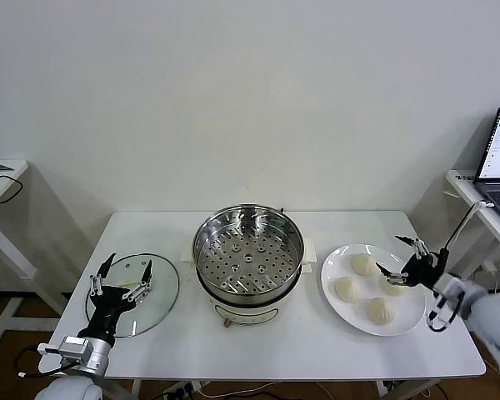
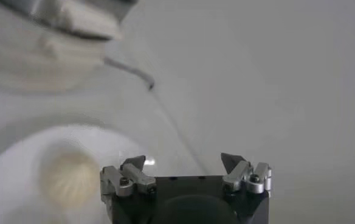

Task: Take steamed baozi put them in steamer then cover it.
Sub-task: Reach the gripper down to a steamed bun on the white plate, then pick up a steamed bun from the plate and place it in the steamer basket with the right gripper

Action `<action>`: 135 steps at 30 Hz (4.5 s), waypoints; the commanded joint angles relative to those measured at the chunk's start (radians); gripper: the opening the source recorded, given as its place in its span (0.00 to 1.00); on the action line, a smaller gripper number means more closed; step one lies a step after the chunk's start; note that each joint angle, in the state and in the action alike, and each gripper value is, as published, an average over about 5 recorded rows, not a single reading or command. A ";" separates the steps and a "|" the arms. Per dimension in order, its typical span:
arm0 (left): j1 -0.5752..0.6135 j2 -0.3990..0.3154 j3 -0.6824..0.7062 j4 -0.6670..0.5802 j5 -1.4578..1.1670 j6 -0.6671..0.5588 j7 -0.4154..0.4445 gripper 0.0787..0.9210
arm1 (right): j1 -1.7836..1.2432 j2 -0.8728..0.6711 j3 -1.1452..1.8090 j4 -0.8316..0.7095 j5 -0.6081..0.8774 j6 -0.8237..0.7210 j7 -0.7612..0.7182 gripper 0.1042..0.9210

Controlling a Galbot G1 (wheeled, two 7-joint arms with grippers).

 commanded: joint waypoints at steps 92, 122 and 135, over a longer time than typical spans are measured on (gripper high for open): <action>0.004 -0.027 -0.001 0.030 0.023 -0.018 -0.008 0.88 | 1.075 0.149 -1.016 -0.338 -0.022 0.238 -0.502 0.72; 0.012 0.009 -0.080 0.032 -0.002 -0.010 0.010 0.88 | 1.455 0.835 -1.384 -0.475 0.022 0.836 -0.530 0.68; 0.012 0.011 -0.102 0.046 -0.004 -0.013 0.016 0.88 | 1.250 0.930 -1.283 -0.715 -0.108 0.884 -0.462 0.68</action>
